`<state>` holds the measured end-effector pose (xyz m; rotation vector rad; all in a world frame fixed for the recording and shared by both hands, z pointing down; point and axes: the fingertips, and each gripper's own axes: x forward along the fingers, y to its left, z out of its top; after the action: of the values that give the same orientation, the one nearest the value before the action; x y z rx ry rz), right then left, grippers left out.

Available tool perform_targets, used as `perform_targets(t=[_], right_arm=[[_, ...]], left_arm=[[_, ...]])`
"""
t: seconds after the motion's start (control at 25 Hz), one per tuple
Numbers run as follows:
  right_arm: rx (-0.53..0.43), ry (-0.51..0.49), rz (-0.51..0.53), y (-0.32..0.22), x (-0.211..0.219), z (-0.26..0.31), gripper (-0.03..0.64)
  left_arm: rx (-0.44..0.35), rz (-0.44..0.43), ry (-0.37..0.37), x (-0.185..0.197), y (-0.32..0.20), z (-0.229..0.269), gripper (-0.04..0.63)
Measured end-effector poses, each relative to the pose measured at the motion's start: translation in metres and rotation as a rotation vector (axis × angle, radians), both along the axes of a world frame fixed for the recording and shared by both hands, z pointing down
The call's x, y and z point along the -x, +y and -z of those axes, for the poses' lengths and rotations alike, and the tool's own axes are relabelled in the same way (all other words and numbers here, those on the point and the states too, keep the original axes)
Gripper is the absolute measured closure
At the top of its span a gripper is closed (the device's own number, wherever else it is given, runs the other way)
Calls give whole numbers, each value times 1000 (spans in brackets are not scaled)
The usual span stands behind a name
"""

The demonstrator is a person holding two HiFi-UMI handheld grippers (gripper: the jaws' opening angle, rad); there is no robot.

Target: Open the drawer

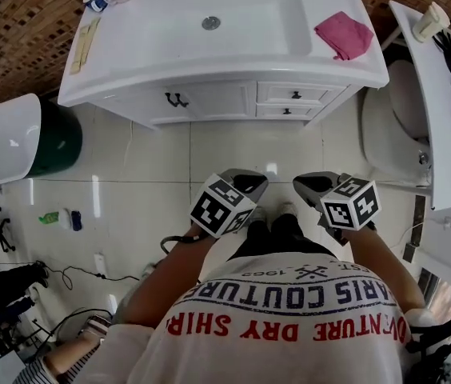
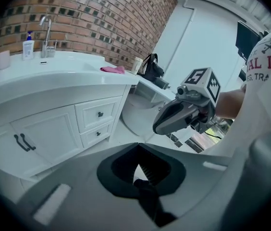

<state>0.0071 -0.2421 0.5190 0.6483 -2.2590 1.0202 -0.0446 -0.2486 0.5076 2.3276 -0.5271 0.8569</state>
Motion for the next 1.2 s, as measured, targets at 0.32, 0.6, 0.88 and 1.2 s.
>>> perform_targets(t=[0.32, 0.6, 0.88, 1.2], right_arm=[[-16, 28, -114, -65, -28, -26, 487], [-49, 114, -236, -138, -53, -88, 400], [-40, 145, -392, -204, -62, -162, 374], [-21, 161, -549, -258, -67, -217, 360]], left_arm=[[18, 71, 23, 8, -9, -3, 600], [52, 112, 29, 19, -11, -28, 600], [91, 131, 22, 30, -11, -73, 600], [114, 163, -2, 46, -13, -108, 600]])
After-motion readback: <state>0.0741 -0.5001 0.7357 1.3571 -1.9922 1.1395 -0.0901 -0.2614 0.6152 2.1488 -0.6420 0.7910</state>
